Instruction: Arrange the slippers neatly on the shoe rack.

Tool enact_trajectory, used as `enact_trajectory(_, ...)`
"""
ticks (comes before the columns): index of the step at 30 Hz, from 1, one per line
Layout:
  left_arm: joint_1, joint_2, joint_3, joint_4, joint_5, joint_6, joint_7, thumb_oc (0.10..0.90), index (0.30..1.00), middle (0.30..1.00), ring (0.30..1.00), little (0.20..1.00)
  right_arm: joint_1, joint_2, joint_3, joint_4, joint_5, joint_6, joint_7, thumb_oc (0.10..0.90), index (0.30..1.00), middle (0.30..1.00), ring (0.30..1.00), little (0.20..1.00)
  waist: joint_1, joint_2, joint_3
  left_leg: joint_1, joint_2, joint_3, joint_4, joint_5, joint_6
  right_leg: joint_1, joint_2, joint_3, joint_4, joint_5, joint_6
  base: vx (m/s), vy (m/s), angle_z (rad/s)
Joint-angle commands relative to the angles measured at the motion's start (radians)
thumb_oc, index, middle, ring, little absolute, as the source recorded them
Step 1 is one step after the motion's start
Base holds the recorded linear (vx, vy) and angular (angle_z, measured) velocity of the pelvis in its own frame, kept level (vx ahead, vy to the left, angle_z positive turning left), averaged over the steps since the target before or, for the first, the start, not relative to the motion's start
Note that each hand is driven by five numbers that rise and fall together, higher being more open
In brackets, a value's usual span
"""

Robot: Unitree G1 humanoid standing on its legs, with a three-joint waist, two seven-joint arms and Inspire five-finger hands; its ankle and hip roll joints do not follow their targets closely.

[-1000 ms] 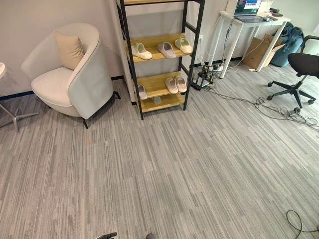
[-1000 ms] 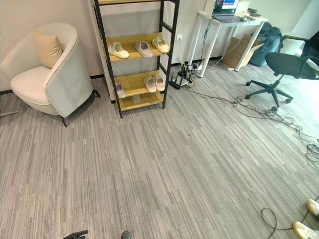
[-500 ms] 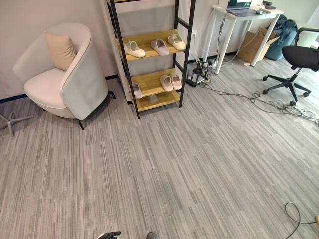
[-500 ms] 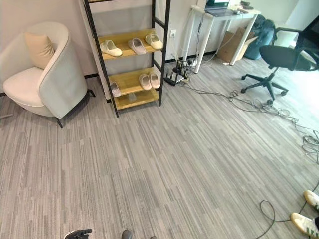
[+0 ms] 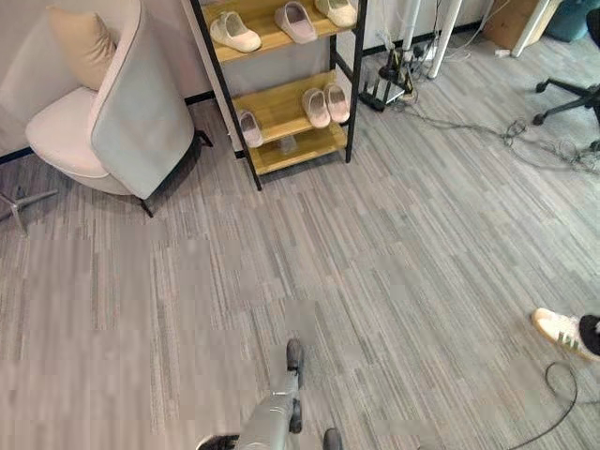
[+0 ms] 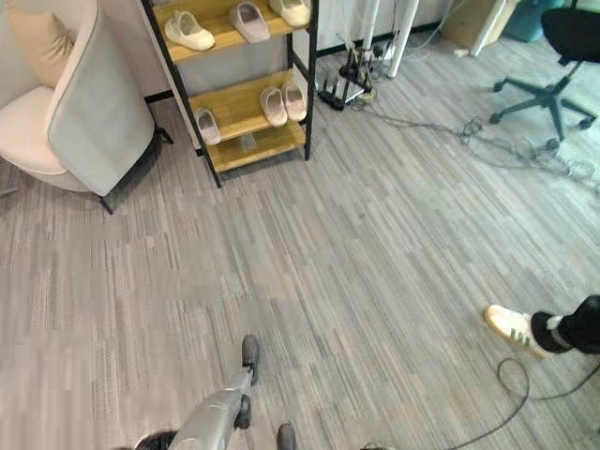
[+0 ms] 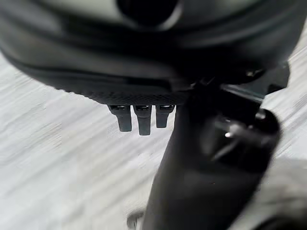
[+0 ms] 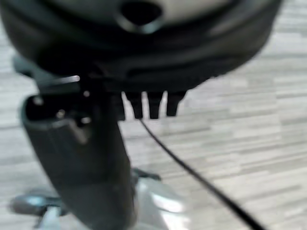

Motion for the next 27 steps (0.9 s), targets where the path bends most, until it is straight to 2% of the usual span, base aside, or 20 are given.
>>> enact_trajectory(1,-0.045,0.002,-0.006,-0.010,0.023,-0.007,0.005,0.800,0.900,0.900,0.900,0.900,0.019,-0.003,-0.009,-0.071,-0.014,-0.009,0.021,0.800,0.900,0.900,0.900,0.900,0.022,-0.062,-0.043,-0.009,-0.007,0.009,0.165,-0.082,0.005,-0.031,-0.102,0.003,0.279,0.056,0.189,0.49,0.110,-0.24)
enact_trajectory(2,-0.045,0.002,-0.006,-0.010,0.023,-0.007,0.005,0.800,0.900,0.900,0.900,0.900,0.018,-0.004,-0.010,-0.071,-0.014,-0.009,0.021,0.800,0.900,0.900,0.900,0.900,0.024,-0.060,-0.045,-0.012,-0.003,0.010,0.164,-0.080,0.004,-0.035,-0.099,0.005,0.278,0.059,0.188,0.36,0.119,-0.23)
enact_trajectory(3,-0.059,0.009,-0.009,-0.027,0.019,-0.010,0.015,0.800,0.900,0.900,0.900,0.900,0.004,0.001,-0.004,-0.095,-0.018,-0.012,0.019,0.800,0.900,0.900,0.900,0.900,0.006,-0.051,-0.027,0.042,-0.004,0.009,0.169,-0.128,0.030,-0.130,-0.129,-0.035,0.480,0.232,0.276,0.39,0.145,-0.31)
enact_trajectory(4,-0.065,0.012,-0.017,-0.041,0.020,-0.011,0.024,0.800,0.900,0.900,0.900,0.900,-0.002,0.001,-0.005,-0.111,-0.017,-0.013,0.017,0.800,0.900,0.900,0.900,0.900,-0.011,-0.030,-0.018,0.092,-0.001,-0.003,0.161,-0.148,0.045,-0.168,-0.138,-0.063,0.586,0.294,0.282,0.57,0.208,-0.21)
enact_trajectory(6,-0.081,0.019,-0.024,-0.060,0.006,-0.014,0.034,0.800,0.900,0.900,0.900,0.900,-0.007,-0.003,-0.013,-0.131,-0.022,-0.018,0.011,0.800,0.900,0.900,0.900,0.900,-0.038,0.028,-0.002,0.200,0.022,-0.030,0.117,-0.167,0.056,-0.282,-0.150,-0.129,0.721,0.287,0.249,0.45,0.143,0.07)
enact_trajectory(7,-0.081,0.019,-0.024,-0.060,0.006,-0.014,0.034,0.800,0.900,0.900,0.900,0.900,-0.007,-0.003,-0.013,-0.131,-0.022,-0.018,0.011,0.800,0.900,0.900,0.900,0.900,-0.038,0.028,-0.002,0.200,0.023,-0.030,0.117,-0.167,0.056,-0.283,-0.150,-0.129,0.721,0.288,0.249,0.61,0.049,0.45)
enact_trajectory(8,-0.105,0.017,-0.025,-0.083,-0.023,-0.022,0.035,0.800,0.900,0.900,0.900,0.900,-0.008,-0.003,-0.006,-0.136,-0.029,-0.025,0.001,0.800,0.900,0.900,0.900,0.900,-0.069,0.055,0.013,0.299,0.019,-0.072,0.096,-0.206,0.050,-0.361,-0.164,-0.188,0.642,0.178,0.206,0.42,0.000,0.52)
enact_trajectory(9,-0.105,0.016,-0.025,-0.083,-0.023,-0.022,0.035,0.800,0.900,0.900,0.900,0.900,-0.008,-0.003,-0.006,-0.136,-0.029,-0.025,0.001,0.800,0.900,0.900,0.900,0.900,-0.070,0.056,0.013,0.298,0.020,-0.074,0.096,-0.205,0.049,-0.360,-0.163,-0.190,0.640,0.179,0.205,0.81,-0.109,0.57)
enact_trajectory(10,-0.118,0.009,-0.037,-0.095,-0.025,-0.031,0.034,0.800,0.900,0.900,0.900,0.900,-0.008,-0.003,0.009,-0.136,-0.039,-0.026,0.001,0.800,0.900,0.900,0.900,0.900,-0.095,0.056,0.010,0.364,0.009,-0.112,0.090,-0.248,0.037,-0.413,-0.156,-0.186,0.475,0.127,0.186,0.65,-0.196,0.62)
enact_trajectory(12,-0.130,-0.004,-0.038,-0.092,-0.039,-0.044,0.043,0.800,0.900,0.900,0.900,0.900,-0.016,0.005,0.024,-0.147,-0.021,-0.028,0.009,0.800,0.900,0.900,0.900,0.900,-0.130,0.041,0.008,0.451,0.003,-0.164,0.059,-0.278,0.010,-0.467,-0.153,-0.119,0.224,0.165,0.197,0.74,-0.256,0.90)
enact_trajectory(14,-0.136,-0.021,-0.015,-0.062,-0.092,-0.040,0.042,0.800,0.900,0.900,0.900,0.900,-0.021,0.003,0.025,-0.127,-0.025,-0.016,0.018,0.800,0.900,0.900,0.900,0.900,-0.165,0.062,-0.005,0.533,0.046,-0.193,0.039,-0.304,-0.020,-0.521,-0.154,-0.059,0.093,0.228,0.223,0.59,-0.251,0.91)
enact_trajectory(16,-0.136,-0.022,-0.015,-0.062,-0.093,-0.041,0.042,0.800,0.900,0.900,0.900,0.900,-0.021,0.002,0.025,-0.127,-0.025,-0.016,0.018,0.800,0.900,0.900,0.900,0.900,-0.165,0.067,-0.003,0.537,0.052,-0.192,0.038,-0.307,-0.021,-0.517,-0.149,-0.062,0.092,0.227,0.222,0.30,-0.198,0.83)
enact_trajectory(17,-0.115,-0.032,0.003,-0.037,-0.114,-0.037,0.033,0.800,0.900,0.900,0.900,0.900,-0.006,0.007,0.039,-0.108,-0.050,-0.014,0.016,0.800,0.900,0.900,0.900,0.900,-0.154,0.043,-0.028,0.538,0.056,-0.215,0.120,-0.317,-0.042,-0.468,-0.150,-0.053,0.104,0.244,0.198,0.26,-0.249,0.60)
enact_trajectory(18,-0.114,-0.032,0.003,-0.037,-0.114,-0.037,0.033,0.800,0.900,0.900,0.900,0.900,-0.006,0.007,0.039,-0.108,-0.050,-0.014,0.016,0.800,0.900,0.900,0.900,0.900,-0.155,0.044,-0.026,0.539,0.058,-0.215,0.123,-0.320,-0.042,-0.466,-0.149,-0.054,0.105,0.243,0.197,0.53,-0.469,0.63)
enact_trajectory(20,-0.071,-0.041,0.051,-0.028,-0.176,-0.022,0.029,0.800,0.900,0.900,0.900,0.900,-0.014,-0.009,0.050,-0.108,-0.052,-0.012,0.016,0.800,0.900,0.900,0.900,0.900,-0.122,0.031,-0.020,0.388,0.088,-0.221,0.551,-0.134,-0.098,-0.381,-0.136,-0.065,0.169,0.216,0.134,0.34,-0.345,0.49)
enact_trajectory(21,-0.071,-0.041,0.051,-0.028,-0.176,-0.022,0.029,0.800,0.900,0.900,0.900,0.900,-0.014,-0.009,0.050,-0.108,-0.052,-0.012,0.016,0.800,0.900,0.900,0.900,0.900,-0.122,0.031,-0.021,0.387,0.088,-0.222,0.551,-0.133,-0.098,-0.382,-0.137,-0.065,0.169,0.216,0.134,0.17,-0.371,0.52)
enact_trajectory(22,-0.061,-0.049,0.080,-0.023,-0.227,-0.012,0.032,0.800,0.900,0.900,0.900,0.900,-0.030,-0.022,0.039,-0.121,-0.016,-0.014,0.001,0.800,0.900,0.900,0.900,0.900,-0.093,0.007,0.021,0.236,0.100,-0.187,0.840,-0.063,-0.087,-0.307,-0.129,-0.069,0.170,0.181,0.088,0.16,-0.346,0.59)
enact_trajectory(23,-0.055,-0.050,0.085,-0.018,-0.242,-0.008,0.035,0.800,0.900,0.900,0.900,0.900,-0.037,-0.025,0.042,-0.126,-0.009,-0.016,-0.005,0.800,0.900,0.900,0.900,0.900,-0.084,-0.011,0.023,0.194,0.111,-0.148,0.884,-0.066,-0.078,-0.273,-0.134,-0.072,0.155,0.166,0.076,0.25,-0.413,0.56)
enact_trajectory(26,-0.040,-0.051,0.117,-0.004,-0.280,-0.004,0.039,0.800,0.900,0.900,0.900,0.900,-0.046,-0.034,0.044,-0.139,0.001,-0.023,-0.016,0.800,0.900,0.900,0.900,0.900,-0.059,-0.010,0.018,0.149,0.138,-0.077,0.822,-0.094,-0.072,-0.203,-0.118,-0.088,0.136,0.134,0.063,0.28,-0.135,0.02)
enact_trajectory(27,-0.022,-0.044,0.144,0.014,-0.293,-0.001,0.040,0.800,0.900,0.900,0.900,0.900,-0.048,-0.039,0.043,-0.144,-0.011,-0.027,-0.025,0.800,0.900,0.900,0.900,0.900,-0.039,-0.012,-0.002,0.113,0.122,-0.042,0.692,-0.107,-0.067,-0.155,-0.107,-0.098,0.117,0.110,0.061,0.40,-0.028,0.01)
